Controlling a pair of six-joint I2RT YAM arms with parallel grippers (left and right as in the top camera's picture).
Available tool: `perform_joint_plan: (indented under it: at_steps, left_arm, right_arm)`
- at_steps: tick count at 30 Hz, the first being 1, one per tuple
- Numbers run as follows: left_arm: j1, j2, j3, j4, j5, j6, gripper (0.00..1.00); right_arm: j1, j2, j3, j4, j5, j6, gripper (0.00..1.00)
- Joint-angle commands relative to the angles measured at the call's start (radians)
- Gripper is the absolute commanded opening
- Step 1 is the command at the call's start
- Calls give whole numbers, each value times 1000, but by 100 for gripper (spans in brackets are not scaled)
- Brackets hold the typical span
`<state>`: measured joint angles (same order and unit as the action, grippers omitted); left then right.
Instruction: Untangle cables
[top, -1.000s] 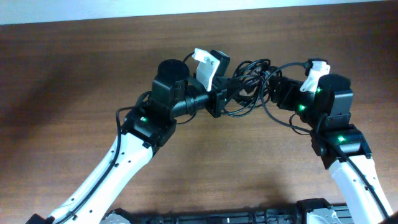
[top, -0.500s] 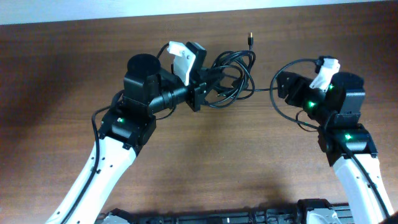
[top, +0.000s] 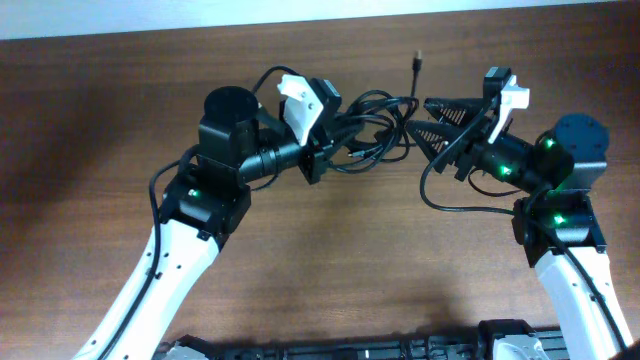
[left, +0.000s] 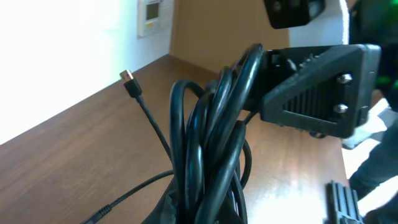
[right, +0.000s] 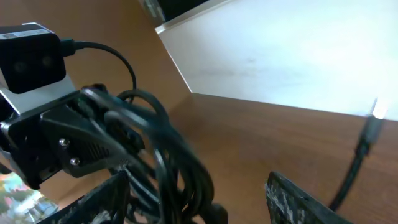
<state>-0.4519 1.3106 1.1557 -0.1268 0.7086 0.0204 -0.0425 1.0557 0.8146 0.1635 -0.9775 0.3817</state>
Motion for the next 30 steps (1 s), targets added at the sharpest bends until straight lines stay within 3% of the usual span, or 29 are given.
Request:
perform_joint_plan:
  at_steps: [1, 8, 9, 12, 13, 14, 15, 16, 17, 19, 21, 22, 27, 30]
  left_arm:
    - [1, -24, 11, 16, 122, 19, 0]
    - [-42, -24, 11, 51, 167, 19, 0]
    - [-56, -23, 11, 67, 167, 19, 0]
    - [-67, -21, 11, 89, 159, 19, 0]
    - [-67, -20, 11, 93, 154, 19, 0]
    - [-68, -20, 11, 96, 137, 19, 2]
    - [-67, -20, 11, 96, 119, 19, 8]
    - [-67, -20, 11, 93, 104, 19, 33]
    - [-67, -20, 11, 89, 95, 19, 41]
    - [-66, -20, 11, 84, 95, 19, 43]
    - [-58, -21, 11, 73, 95, 19, 86]
    - [-49, -24, 11, 65, 95, 19, 99]
    - [56, -58, 11, -46, 86, 18, 99]
    - [92, -84, 11, -141, -26, 18, 99]
  right_arm:
    - [-4, -4, 9, 39, -31, -11, 67]
    - [-4, -2, 8, 141, -263, -11, 66]
    - [-4, -2, 8, 141, -280, -11, 58]
    - [-4, -2, 8, 141, -301, -11, 14]
    - [-4, -2, 8, 141, -302, -11, 5]
    - [-4, -2, 8, 140, -302, -11, 4]
    - [-4, -2, 8, 141, -301, -11, 4]
    - [-4, -2, 8, 140, -294, -11, 4]
    - [-4, -2, 8, 140, -278, -11, 4]
    - [-4, -2, 8, 140, -237, -7, 4]
    - [-5, -2, 8, 131, -183, -8, 4]
    - [-5, -2, 8, 122, -156, -8, 4]
    - [-6, -2, 8, 92, -52, -11, 4]
    - [-6, -2, 8, 90, -38, -11, 4]
